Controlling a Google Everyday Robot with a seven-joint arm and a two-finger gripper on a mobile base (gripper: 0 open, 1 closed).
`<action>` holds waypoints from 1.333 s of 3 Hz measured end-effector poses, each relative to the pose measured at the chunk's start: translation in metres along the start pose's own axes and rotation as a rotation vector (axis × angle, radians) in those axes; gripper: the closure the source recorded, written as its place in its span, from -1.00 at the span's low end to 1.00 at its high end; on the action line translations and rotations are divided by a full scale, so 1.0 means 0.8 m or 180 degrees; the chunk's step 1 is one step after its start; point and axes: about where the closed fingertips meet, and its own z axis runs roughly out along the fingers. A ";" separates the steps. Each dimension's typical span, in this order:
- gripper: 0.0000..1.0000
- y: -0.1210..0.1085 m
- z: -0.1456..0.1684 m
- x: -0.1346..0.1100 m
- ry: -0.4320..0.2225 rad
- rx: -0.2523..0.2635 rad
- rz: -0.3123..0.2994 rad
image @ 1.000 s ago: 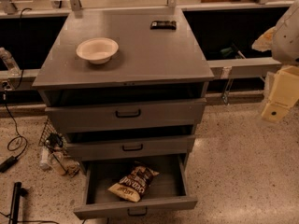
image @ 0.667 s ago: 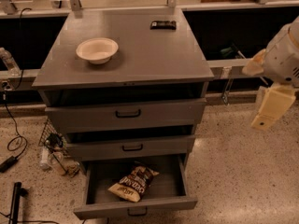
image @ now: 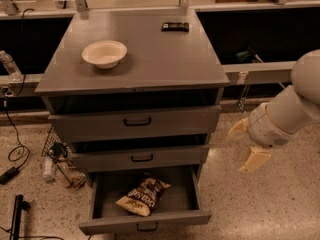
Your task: Pick brown chip bag from bottom drawer and place on counter
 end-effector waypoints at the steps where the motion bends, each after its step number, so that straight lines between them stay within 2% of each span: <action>1: -0.72 0.010 0.086 -0.003 0.0011 -0.0094 -0.0726; 2: -1.00 0.026 0.172 -0.015 0.0060 -0.0133 -0.1459; 3: -1.00 0.044 0.266 -0.044 0.0107 -0.0074 -0.2184; 4: -1.00 0.037 0.262 -0.043 0.0119 -0.0004 -0.2165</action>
Offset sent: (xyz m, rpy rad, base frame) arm -0.0089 0.1101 -0.2137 -0.1305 -0.2357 0.7238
